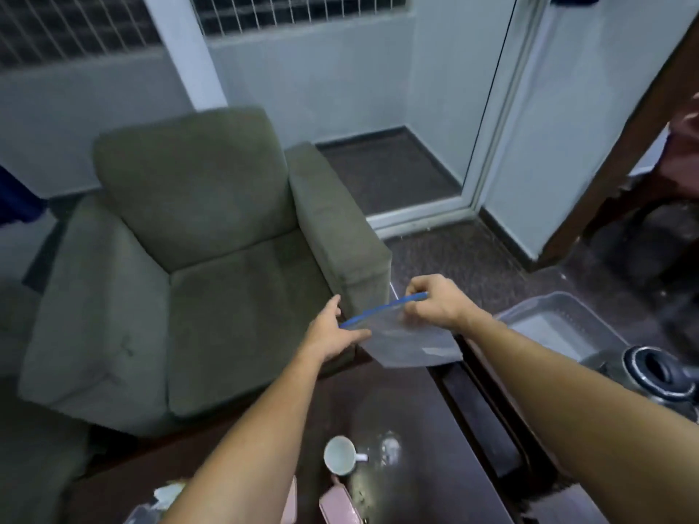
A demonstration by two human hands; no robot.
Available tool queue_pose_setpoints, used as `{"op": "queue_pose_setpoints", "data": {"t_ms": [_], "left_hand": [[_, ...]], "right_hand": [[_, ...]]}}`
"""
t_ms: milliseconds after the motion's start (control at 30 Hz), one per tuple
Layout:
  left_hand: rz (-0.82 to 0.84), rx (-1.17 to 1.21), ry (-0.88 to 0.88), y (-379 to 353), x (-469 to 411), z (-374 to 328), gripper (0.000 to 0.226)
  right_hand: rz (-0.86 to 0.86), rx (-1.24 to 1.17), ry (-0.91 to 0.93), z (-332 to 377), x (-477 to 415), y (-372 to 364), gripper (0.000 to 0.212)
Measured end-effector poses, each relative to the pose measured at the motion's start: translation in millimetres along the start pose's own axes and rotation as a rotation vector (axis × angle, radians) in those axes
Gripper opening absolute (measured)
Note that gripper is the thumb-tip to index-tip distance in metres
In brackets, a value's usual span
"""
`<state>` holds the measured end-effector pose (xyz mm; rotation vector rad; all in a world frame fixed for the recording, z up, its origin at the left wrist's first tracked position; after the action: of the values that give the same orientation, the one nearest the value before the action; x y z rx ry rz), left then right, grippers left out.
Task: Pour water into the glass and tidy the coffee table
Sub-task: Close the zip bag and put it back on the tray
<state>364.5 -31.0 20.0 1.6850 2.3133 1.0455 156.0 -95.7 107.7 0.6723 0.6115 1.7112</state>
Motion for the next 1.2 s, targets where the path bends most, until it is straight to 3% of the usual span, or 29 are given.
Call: {"op": "queue_pose_setpoints", "data": {"t_ms": [133, 300, 400, 600, 767, 867, 1000, 1200], "left_hand": [[0.047, 0.147, -0.107, 87, 39, -56, 0.044], [-0.075, 0.244, -0.175, 199, 82, -107, 0.015], [-0.162, 0.309, -0.235, 263, 109, -140, 0.012], [-0.258, 0.445, -0.337, 358, 151, -180, 0.011], [-0.344, 0.548, -0.354, 394, 168, -178, 0.009], [-0.351, 0.569, -0.365, 401, 178, -177, 0.014], [-0.340, 0.446, -0.365, 406, 187, -178, 0.024], [-0.454, 0.225, -0.400, 431, 189, -187, 0.015]], "right_hand": [[0.027, -0.199, 0.076, 106, 14, 43, 0.015], [0.046, -0.500, 0.151, 214, 30, 81, 0.022], [0.098, -0.581, 0.174, 256, 48, 95, 0.024], [0.159, -0.512, 0.204, 301, 67, 99, 0.031], [0.155, -0.399, 0.310, 330, 83, 95, 0.016], [0.067, -0.405, 0.343, 344, 93, 102, 0.012], [-0.033, -0.450, 0.340, 365, 97, 119, 0.008], [-0.033, -0.485, 0.377, 392, 101, 132, 0.010]]}}
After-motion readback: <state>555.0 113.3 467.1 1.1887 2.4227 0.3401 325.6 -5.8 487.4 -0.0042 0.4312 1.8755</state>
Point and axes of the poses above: each hand's wrist, its own x-axis away from the middle knuckle, its own y-axis out of the back of the hand, z = x × y, the point moved 9 cm from there along -x, towards the middle knuckle, and after that the axes turned 11 degrees about -z, right-handed, at the moved point
